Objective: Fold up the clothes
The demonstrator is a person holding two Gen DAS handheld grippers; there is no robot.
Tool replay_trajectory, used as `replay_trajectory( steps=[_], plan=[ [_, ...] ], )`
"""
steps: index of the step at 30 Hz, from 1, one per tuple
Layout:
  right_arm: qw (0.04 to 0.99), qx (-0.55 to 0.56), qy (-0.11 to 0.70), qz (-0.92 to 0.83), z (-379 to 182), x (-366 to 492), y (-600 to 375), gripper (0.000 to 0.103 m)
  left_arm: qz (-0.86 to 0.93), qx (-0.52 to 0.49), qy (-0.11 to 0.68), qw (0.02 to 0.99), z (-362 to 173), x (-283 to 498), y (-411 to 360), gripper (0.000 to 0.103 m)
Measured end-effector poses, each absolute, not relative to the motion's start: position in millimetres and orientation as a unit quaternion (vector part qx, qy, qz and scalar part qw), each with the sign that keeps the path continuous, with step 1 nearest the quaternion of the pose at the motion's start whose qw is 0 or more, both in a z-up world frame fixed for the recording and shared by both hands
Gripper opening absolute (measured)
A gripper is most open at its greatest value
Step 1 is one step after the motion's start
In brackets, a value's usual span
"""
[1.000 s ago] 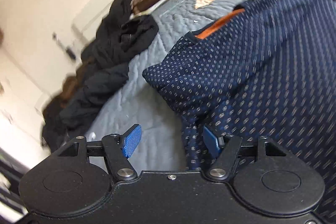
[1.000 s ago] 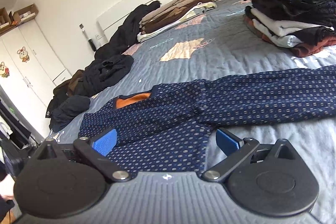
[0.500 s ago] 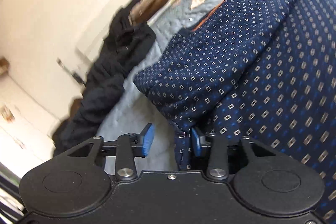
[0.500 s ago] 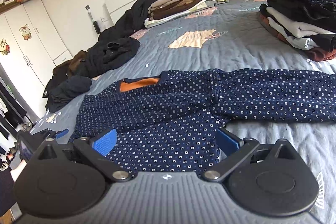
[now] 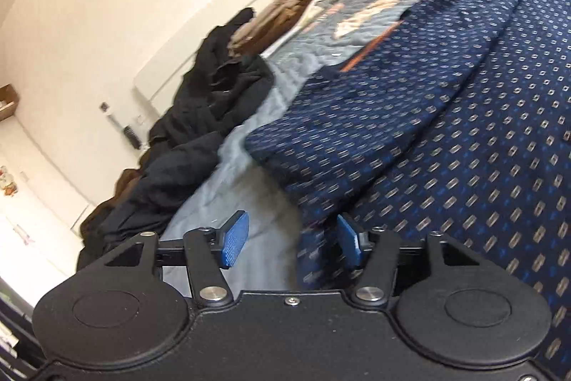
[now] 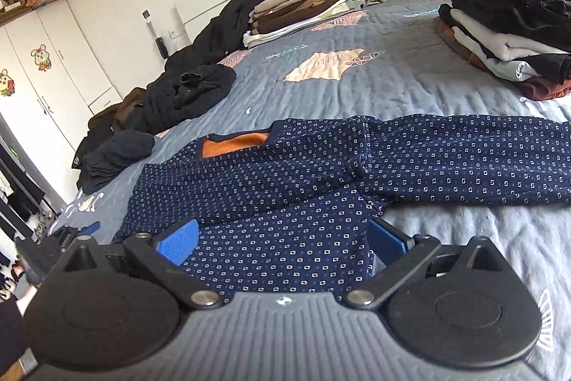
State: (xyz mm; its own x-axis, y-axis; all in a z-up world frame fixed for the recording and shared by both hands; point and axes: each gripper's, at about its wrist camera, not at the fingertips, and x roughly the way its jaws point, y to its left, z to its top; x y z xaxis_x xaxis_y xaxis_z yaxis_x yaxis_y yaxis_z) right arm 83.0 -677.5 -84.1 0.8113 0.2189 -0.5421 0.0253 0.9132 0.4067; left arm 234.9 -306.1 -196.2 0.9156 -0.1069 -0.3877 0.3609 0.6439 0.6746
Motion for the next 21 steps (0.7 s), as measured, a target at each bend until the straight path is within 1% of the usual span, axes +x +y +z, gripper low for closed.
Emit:
replay_trajectory(
  steps=[2,4,5,6,8,11,13,14,16,17,19,20,21],
  plan=[
    [0.930,0.201,0.302,0.054,-84,83,-676,0.101,-0.121,0.425,0.135,0.887,-205,237,-316,0.055],
    [0.930,0.202,0.302,0.055,-84,83,-676,0.101,-0.101,0.425,0.125,0.891,-208,245,-318,0.055],
    [0.930,0.202,0.302,0.056,-84,84,-676,0.101,-0.091,0.425,0.121,0.893,-209,249,-318,0.053],
    [0.930,0.202,0.303,0.055,-85,84,-677,0.101,-0.081,0.419,0.119,0.896,-208,252,-314,0.047],
    [0.929,0.202,0.305,0.054,-86,85,-678,0.101,-0.070,0.406,0.120,0.903,-204,256,-305,0.045],
    [0.928,0.206,0.308,0.050,-88,86,-680,0.101,-0.080,0.408,0.125,0.901,-201,251,-290,0.048],
    [0.927,0.209,0.309,0.048,-88,86,-682,0.101,-0.101,0.375,0.143,0.910,-187,245,-283,0.054],
    [0.927,0.208,0.310,0.048,-88,85,-681,0.101,-0.112,0.356,0.152,0.915,-180,243,-280,0.060],
    [0.927,0.206,0.308,0.050,-87,84,-680,0.101,-0.133,0.318,0.171,0.923,-165,237,-273,0.064],
    [0.928,0.206,0.307,0.052,-86,84,-679,0.101,-0.144,0.299,0.180,0.926,-158,235,-269,0.069],
    [0.928,0.207,0.304,0.056,-84,83,-679,0.101,-0.164,0.260,0.198,0.931,-143,230,-262,0.069],
    [0.928,0.208,0.303,0.056,-84,83,-679,0.101,-0.175,0.240,0.207,0.932,-136,227,-259,0.063],
    [0.928,0.209,0.302,0.055,-84,83,-679,0.101,-0.185,0.220,0.216,0.933,-128,224,-256,0.042]
  ],
)
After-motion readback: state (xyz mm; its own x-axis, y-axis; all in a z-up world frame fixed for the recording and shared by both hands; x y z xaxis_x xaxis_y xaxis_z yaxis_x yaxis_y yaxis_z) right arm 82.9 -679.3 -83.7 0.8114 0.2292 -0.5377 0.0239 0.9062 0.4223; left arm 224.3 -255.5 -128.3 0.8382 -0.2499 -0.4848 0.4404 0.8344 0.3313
